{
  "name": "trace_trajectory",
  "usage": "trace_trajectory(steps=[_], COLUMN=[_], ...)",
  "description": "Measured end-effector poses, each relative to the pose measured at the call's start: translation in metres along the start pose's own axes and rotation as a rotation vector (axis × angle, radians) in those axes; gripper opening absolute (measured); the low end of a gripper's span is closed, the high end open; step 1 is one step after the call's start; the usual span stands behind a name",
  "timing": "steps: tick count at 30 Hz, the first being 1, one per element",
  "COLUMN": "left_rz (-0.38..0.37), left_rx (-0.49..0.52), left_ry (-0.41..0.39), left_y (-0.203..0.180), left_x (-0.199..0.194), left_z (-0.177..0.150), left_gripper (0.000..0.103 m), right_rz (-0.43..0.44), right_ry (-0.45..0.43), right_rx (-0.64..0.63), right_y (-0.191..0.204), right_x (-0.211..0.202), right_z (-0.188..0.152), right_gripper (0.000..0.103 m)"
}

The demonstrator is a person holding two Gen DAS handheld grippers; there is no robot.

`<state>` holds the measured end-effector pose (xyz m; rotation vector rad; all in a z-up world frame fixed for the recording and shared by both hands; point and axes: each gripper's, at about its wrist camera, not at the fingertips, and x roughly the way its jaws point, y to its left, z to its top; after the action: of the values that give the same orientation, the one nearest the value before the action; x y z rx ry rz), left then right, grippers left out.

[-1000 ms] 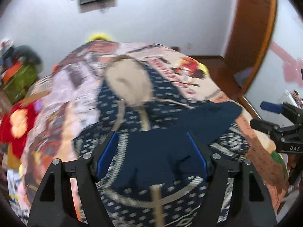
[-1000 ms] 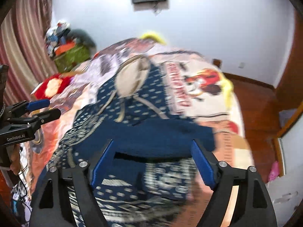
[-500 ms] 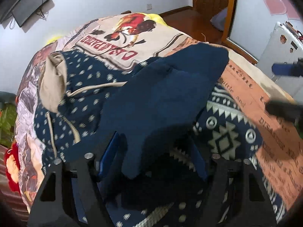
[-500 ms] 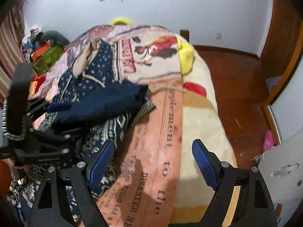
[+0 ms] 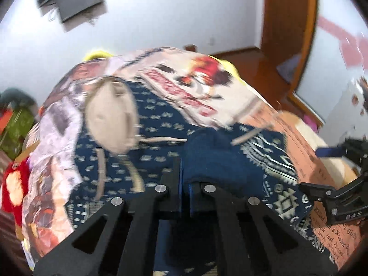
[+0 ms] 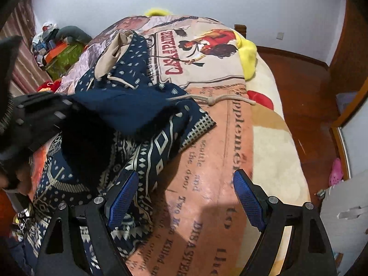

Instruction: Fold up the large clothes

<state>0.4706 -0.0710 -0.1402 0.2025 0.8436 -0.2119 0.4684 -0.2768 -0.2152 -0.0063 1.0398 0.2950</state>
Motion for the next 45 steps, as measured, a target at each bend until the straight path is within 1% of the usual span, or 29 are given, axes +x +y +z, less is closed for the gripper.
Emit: trace_trajectory(steps=[2,3,5,9,11,15,17,18,19,20,21,22,23,24,27,29,31,33,34,36,38,41,43,45], left_rz=[0.023,0.039,0.057,0.094,0.113,0.101,0.073,0.047,0.033,0.022,0.019,0.03,0.045,0.063,0.062,0.05,0.026,0.007,-0.002,-0.018,-0.019,-0.026,0.002,0.055], left_rx=[-0.038,-0.066,-0.108,-0.213,-0.239,-0.314,-0.348,-0.371,-0.384,-0.393,-0.399,-0.395,-0.387,-0.368,-0.336,-0.319,-0.297,-0.272,-0.258,-0.218,-0.19,-0.162,-0.137,-0.109], left_ry=[-0.003,0.001,0.011,0.066,0.092,0.181,0.229,0.265,0.285,0.3,0.317,0.318,0.313,0.303,0.295,0.284,0.251,0.215,0.204,0.199,0.216,0.247,0.255,0.256], left_y=[0.023,0.039,0.06,0.108,0.122,0.148,0.153,0.156,0.158,0.158,0.16,0.159,0.159,0.158,0.157,0.155,0.148,0.137,0.131,0.116,0.106,0.088,0.08,0.077], left_x=[-0.006,-0.008,-0.009,-0.003,0.002,0.019,0.029,0.034,0.037,0.039,0.04,0.039,0.037,0.032,0.019,0.01,-0.001,-0.006,-0.008,-0.003,0.007,0.028,0.043,0.056], left_z=[-0.001,-0.005,-0.013,-0.046,-0.062,-0.11,-0.128,-0.141,-0.149,-0.156,-0.164,-0.168,-0.171,-0.172,-0.17,-0.165,-0.156,-0.145,-0.141,-0.13,-0.121,-0.112,-0.108,-0.105], left_gripper=[0.005,0.005,0.005,0.005,0.005,0.005,0.005,0.005,0.007,0.014,0.025,0.031,0.041,0.048,0.049,0.05,0.054,0.064,0.065,0.067,0.067,0.067,0.067,0.067], right_rz=[0.009,0.01,0.003,-0.016,-0.021,-0.029,-0.046,-0.054,-0.062,-0.067,-0.073,-0.08,-0.083,-0.086,-0.094,-0.096,-0.096,-0.091,-0.083,-0.073,-0.074,-0.075,-0.077,-0.075], right_ry=[0.004,0.007,0.016,0.048,0.061,0.077,0.086,0.09,0.094,0.097,0.099,0.097,0.097,0.099,0.101,0.078,0.047,0.014,0.0,-0.015,-0.027,-0.02,-0.002,0.026], right_rx=[0.004,0.001,-0.011,-0.028,-0.025,-0.005,-0.006,-0.012,-0.019,-0.025,-0.029,-0.031,-0.03,-0.027,-0.023,-0.029,-0.026,-0.014,-0.008,-0.002,-0.006,-0.026,-0.036,-0.042], right_y=[0.003,0.005,0.01,0.015,0.015,0.01,0.011,0.011,0.012,0.013,0.014,0.015,0.015,0.015,0.017,0.019,0.021,0.022,0.022,0.025,0.029,0.036,0.038,0.04], right_x=[0.002,0.004,0.008,0.019,0.021,0.02,0.02,0.02,0.02,0.021,0.021,0.02,0.02,0.02,0.016,0.009,0.0,-0.009,-0.012,-0.014,-0.014,-0.007,0.002,0.013], right_z=[0.004,0.005,0.007,0.005,0.003,0.001,-0.001,-0.001,-0.002,-0.003,-0.004,-0.004,-0.004,-0.004,0.0,0.004,0.009,0.016,0.019,0.026,0.031,0.034,0.032,0.029], right_gripper=[0.083,0.083,0.083,0.084,0.084,0.084,0.084,0.084,0.084,0.084,0.084,0.084,0.084,0.084,0.084,0.084,0.084,0.084,0.084,0.084,0.084,0.084,0.084,0.084])
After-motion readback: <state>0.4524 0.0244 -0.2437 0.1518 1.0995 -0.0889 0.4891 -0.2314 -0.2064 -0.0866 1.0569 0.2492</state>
